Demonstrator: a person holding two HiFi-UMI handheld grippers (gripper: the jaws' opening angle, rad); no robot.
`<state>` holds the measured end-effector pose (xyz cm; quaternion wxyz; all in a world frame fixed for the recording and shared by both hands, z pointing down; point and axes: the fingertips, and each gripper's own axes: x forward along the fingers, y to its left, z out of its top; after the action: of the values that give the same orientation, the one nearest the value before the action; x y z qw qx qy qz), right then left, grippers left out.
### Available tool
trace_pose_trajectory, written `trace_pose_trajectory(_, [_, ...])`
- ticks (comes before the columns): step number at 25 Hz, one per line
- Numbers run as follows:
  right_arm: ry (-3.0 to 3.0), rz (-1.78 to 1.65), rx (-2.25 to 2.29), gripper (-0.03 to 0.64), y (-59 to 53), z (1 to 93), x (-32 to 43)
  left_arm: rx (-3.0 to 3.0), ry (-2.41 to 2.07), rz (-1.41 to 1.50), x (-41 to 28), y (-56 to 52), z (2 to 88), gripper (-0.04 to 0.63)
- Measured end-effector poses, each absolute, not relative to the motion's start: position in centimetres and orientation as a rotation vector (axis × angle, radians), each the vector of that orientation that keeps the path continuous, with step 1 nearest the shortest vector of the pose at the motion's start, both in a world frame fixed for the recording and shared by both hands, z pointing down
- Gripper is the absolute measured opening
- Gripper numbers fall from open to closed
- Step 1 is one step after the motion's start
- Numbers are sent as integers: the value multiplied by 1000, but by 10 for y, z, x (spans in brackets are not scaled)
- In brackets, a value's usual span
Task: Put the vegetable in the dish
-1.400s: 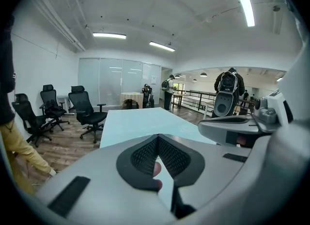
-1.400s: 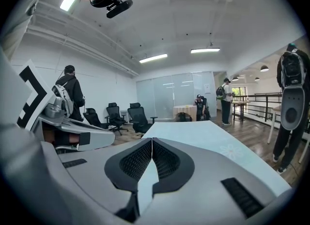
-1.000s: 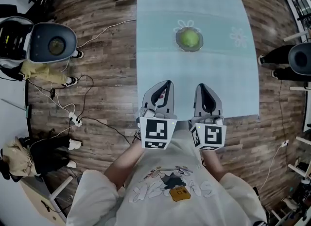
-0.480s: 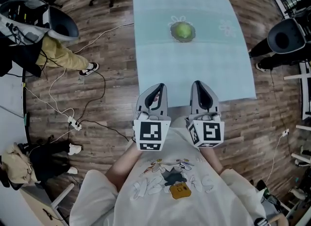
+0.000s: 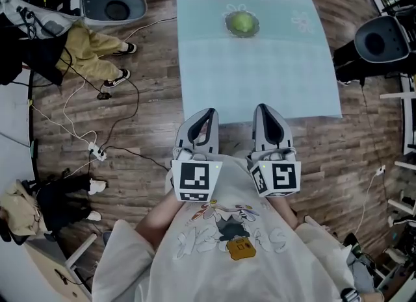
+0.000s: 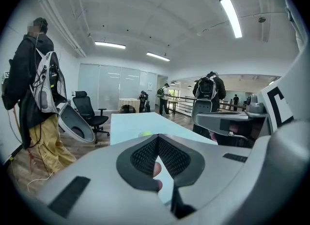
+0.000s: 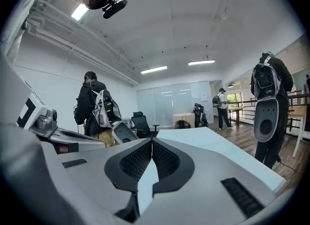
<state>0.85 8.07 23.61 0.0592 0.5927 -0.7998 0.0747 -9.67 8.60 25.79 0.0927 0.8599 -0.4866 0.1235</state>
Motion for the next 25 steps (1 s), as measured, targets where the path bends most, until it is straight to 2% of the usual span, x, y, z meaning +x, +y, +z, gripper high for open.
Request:
trace_pose_trajectory(13, [-2442, 218, 1701, 21, 126, 241, 14, 2594, -1397, 398, -52, 126, 254, 6])
trace_pose_trajectory(25, [-2455, 202, 1695, 21, 127, 235, 17, 2609, -1390, 371, -46, 128, 247, 6])
